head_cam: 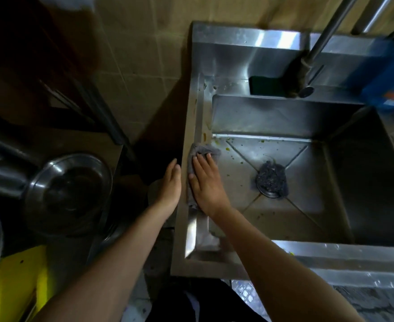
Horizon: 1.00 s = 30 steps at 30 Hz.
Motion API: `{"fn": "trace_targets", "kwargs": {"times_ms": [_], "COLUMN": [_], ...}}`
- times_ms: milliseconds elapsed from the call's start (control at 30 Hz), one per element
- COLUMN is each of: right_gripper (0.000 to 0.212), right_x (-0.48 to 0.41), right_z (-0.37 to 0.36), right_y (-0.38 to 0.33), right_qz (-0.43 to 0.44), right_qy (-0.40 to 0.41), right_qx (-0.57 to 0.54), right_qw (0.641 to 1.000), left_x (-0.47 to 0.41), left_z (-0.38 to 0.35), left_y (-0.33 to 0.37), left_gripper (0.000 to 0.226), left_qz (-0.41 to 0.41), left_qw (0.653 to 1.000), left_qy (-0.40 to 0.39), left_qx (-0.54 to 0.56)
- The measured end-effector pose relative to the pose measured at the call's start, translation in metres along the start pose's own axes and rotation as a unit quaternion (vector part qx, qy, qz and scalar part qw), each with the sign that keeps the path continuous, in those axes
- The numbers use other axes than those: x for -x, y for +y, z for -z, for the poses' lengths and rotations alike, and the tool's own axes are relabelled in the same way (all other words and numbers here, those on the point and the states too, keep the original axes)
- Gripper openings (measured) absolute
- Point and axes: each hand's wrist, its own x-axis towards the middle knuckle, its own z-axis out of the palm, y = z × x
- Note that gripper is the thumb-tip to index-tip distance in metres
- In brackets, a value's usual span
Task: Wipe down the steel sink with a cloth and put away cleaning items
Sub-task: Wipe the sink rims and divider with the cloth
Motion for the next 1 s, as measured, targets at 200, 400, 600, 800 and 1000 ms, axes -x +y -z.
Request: {"fn": "trace_targets", "kwargs": {"times_ms": [200, 400, 600, 800, 1000], "right_gripper": [0.052, 0.047, 0.044, 0.044, 0.044], "right_x": [-0.025, -0.059, -0.084, -0.057, -0.027], "right_z": [0.0, 0.004, 0.007, 0.004, 0.0], "right_y": [0.004, 0.013, 0.019, 0.011, 0.002], "right_qz": [0.035, 0.034, 0.015, -0.041, -0.038], "right_qy": [-0.025, -0.016, 0.013, 0.041, 0.024], "right_qx": [0.068, 0.077, 0.064, -0.003, -0.012], "right_qw": [0.997, 0.996, 0.998, 0.998, 0.999], "left_x": [-0.022, -0.019, -0.02, -0.022, -0.025], "left_z": [-0.014, -0.02, -0.02, -0.019, -0.018], "left_y": [0.008, 0.007, 0.005, 0.003, 0.001], "left_gripper": [0.043, 0.04, 0.038, 0.042, 0.041], "left_qz": [-0.049, -0.109, -0.086, -0.044, -0.042], "left_qw": [0.998, 0.993, 0.996, 0.998, 0.999], "left_qy": [-0.023, 0.016, 0.038, -0.014, -0.004], "left_qx": [0.015, 0.041, 0.011, 0.03, 0.0]}}
